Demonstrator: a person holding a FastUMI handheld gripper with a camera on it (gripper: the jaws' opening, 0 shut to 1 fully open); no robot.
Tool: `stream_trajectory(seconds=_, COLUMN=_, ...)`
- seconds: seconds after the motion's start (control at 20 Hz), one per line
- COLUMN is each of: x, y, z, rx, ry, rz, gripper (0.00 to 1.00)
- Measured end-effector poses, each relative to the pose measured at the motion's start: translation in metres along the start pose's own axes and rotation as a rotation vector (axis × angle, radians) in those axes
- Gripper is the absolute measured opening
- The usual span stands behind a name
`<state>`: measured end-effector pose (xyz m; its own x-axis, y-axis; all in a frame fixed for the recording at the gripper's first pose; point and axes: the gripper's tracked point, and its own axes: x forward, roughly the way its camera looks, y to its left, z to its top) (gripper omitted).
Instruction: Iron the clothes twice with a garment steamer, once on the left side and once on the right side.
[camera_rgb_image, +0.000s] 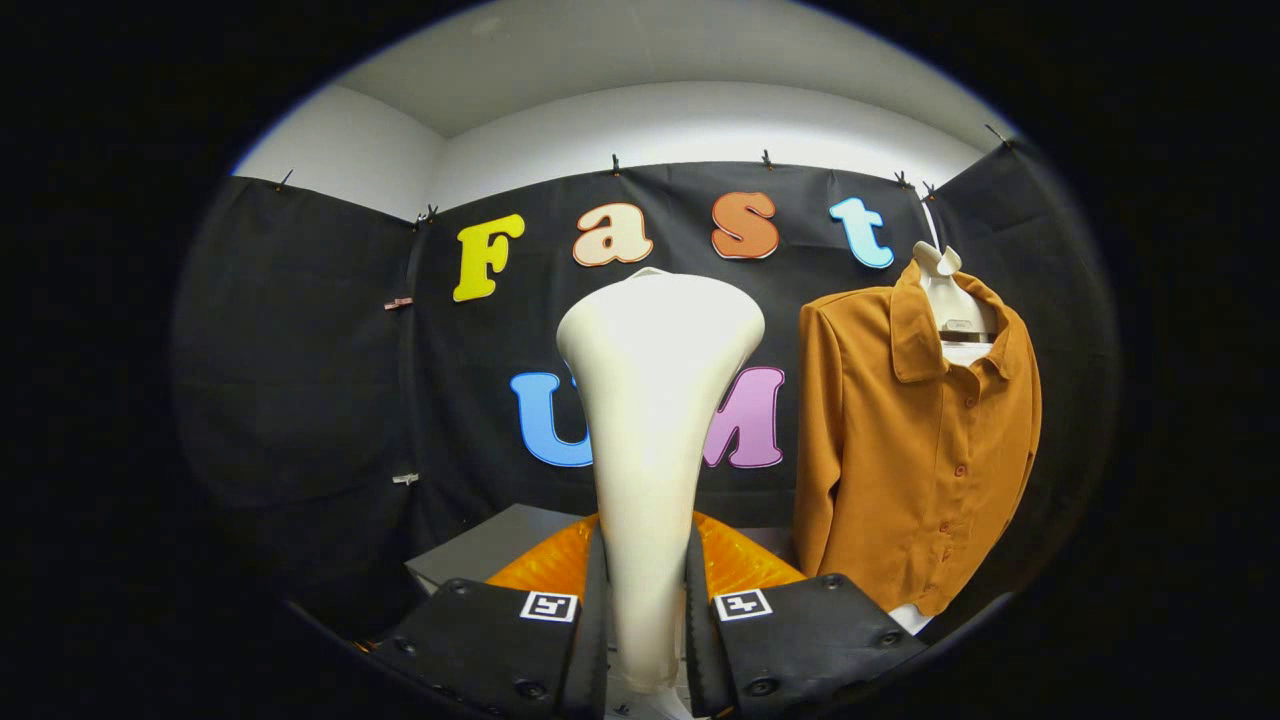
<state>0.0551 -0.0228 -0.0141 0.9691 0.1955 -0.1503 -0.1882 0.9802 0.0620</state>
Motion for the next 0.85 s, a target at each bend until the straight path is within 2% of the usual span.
stream_trajectory(seconds=0.35, x=-0.0012, y=-0.0031, z=0.0033, rx=-0.002, ry=-0.007, rz=-0.005, gripper=0.35)
stream_trajectory(seconds=0.85, x=-0.0037, y=0.0020, z=0.0076, rx=-0.012, ry=-0.015, rz=0.034, gripper=0.35)
